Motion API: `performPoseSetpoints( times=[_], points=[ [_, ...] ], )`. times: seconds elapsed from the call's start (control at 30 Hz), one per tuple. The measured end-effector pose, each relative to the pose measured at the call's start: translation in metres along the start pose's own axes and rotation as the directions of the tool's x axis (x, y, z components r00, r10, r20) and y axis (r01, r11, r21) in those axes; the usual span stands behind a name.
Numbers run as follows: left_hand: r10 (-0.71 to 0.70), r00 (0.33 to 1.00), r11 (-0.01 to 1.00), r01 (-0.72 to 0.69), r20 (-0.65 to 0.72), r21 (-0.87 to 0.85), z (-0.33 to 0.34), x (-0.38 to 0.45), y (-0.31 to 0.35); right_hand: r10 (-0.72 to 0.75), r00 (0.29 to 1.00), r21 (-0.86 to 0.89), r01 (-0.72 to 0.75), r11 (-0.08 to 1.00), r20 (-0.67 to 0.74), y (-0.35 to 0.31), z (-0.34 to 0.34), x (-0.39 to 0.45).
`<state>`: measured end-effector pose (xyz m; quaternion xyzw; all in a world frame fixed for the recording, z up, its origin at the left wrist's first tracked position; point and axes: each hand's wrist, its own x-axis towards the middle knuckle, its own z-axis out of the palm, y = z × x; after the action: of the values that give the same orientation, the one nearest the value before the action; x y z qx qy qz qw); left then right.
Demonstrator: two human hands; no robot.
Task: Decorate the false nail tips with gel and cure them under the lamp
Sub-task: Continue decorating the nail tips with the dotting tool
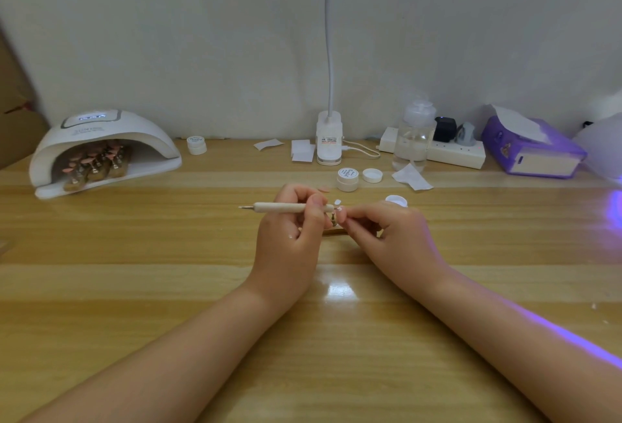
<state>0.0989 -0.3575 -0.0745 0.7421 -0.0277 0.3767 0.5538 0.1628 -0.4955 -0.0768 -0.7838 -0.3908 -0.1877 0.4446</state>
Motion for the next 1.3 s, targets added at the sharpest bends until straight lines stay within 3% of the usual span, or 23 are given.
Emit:
performPoseSetpoints(
  times=[0.63, 1.3],
  points=[
    [-0.006, 1.000, 1.000, 0.006, -0.008, 0.025, 0.000, 0.001, 0.001, 0.006, 1.000, 0.017, -0.006, 1.000, 0.002, -0.001, 0.000, 0.000],
    [0.045, 0.996, 0.983, -0.058, -0.078, -0.173, -0.002, 0.008, 0.023, 0.061, 0.998, 0.065, -0.061, 0.996, -0.006, -0.003, 0.000, -0.001]
  ],
)
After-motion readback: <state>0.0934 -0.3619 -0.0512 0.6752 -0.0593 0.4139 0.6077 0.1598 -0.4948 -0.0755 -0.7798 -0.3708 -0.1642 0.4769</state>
